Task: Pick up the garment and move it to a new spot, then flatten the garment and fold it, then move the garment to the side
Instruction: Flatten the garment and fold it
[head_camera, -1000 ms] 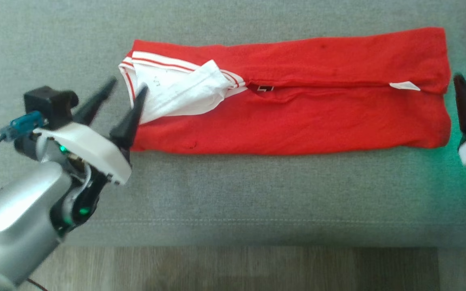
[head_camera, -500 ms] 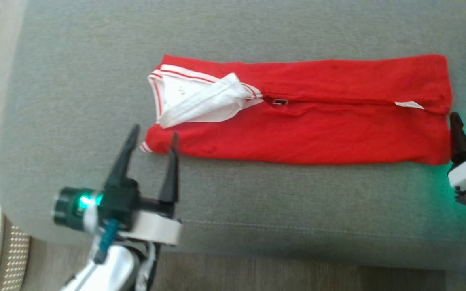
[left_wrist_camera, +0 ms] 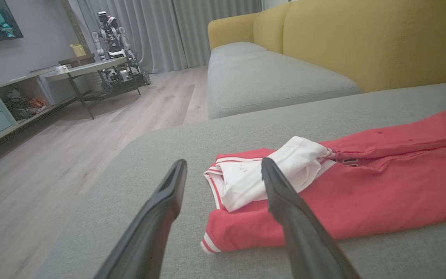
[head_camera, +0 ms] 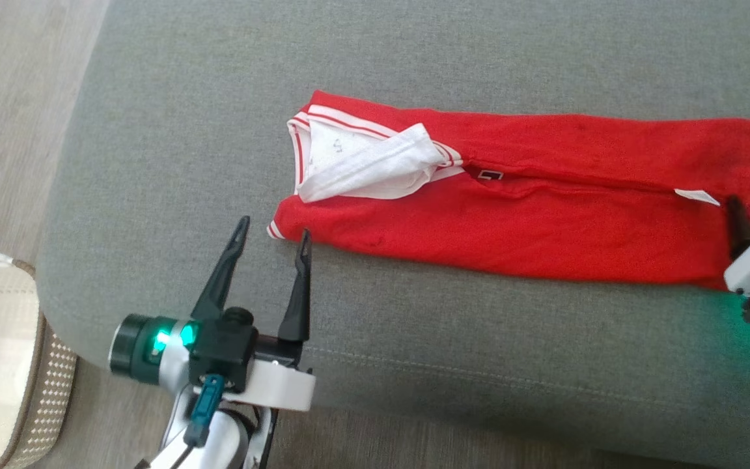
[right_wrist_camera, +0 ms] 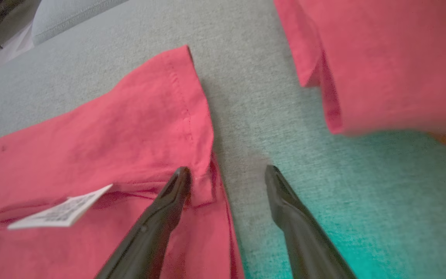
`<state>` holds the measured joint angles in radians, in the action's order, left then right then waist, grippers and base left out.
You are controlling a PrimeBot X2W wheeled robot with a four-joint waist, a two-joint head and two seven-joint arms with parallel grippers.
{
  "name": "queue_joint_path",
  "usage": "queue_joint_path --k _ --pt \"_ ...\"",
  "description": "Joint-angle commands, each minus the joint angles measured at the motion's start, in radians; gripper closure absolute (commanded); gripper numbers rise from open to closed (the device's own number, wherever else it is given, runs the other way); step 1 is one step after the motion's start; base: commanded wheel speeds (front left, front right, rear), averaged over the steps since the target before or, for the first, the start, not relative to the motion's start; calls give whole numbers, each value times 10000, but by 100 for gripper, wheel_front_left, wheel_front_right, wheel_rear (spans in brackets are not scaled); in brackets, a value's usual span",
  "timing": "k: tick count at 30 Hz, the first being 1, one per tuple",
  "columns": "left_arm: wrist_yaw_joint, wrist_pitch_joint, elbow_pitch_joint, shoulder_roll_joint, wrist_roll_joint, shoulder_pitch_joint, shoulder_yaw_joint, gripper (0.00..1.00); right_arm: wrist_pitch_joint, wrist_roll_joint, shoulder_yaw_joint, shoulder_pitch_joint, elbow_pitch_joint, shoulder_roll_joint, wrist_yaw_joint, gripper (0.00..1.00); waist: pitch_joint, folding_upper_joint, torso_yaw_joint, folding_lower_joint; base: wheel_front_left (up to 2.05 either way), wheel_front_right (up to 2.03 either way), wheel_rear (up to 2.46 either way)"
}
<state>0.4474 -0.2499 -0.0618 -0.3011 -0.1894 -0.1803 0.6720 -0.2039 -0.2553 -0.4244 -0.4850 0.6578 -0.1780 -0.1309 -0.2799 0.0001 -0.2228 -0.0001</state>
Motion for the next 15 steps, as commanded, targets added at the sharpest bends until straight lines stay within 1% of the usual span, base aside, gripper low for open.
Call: queue_joint_path --k 1,4,5,6,7,8,11,15 --pt "-10 -118 -255 -62 95 -75 -453 0 -240 15 391 15 53 94 2 0 30 -1 -21 1 0 0 0" --pt "-129 -118 -219 38 218 56 -641 0 -542 -247 852 182 352 277 2 0 93 -1 -32 1 0 0 0" --pt "-162 -118 -210 69 253 99 -706 0 -616 -378 1012 233 405 321 2 5 112 -1 -20 1 0 0 0" --pt "-196 -118 -201 98 288 140 -769 0 -657 -501 1145 275 447 341 2 30 135 -1 -1 1 0 0 0" --pt "-234 -118 -194 126 319 182 -825 0 -667 -603 1278 307 474 332 2 62 154 -1 18 1 0 0 0" --pt "-277 -118 -185 154 348 216 -879 0 -651 -696 1382 323 494 309 2 100 170 -1 43 1 0 0 0" --pt "-415 -118 -154 230 443 281 -1019 0 -466 -897 1624 271 453 167 2 100 223 -1 120 1 0 0 0" --pt "-558 -118 -117 315 555 369 -1189 0 -277 -1091 1795 88 198 -192 2 100 329 -1 236 1 0 0 0"
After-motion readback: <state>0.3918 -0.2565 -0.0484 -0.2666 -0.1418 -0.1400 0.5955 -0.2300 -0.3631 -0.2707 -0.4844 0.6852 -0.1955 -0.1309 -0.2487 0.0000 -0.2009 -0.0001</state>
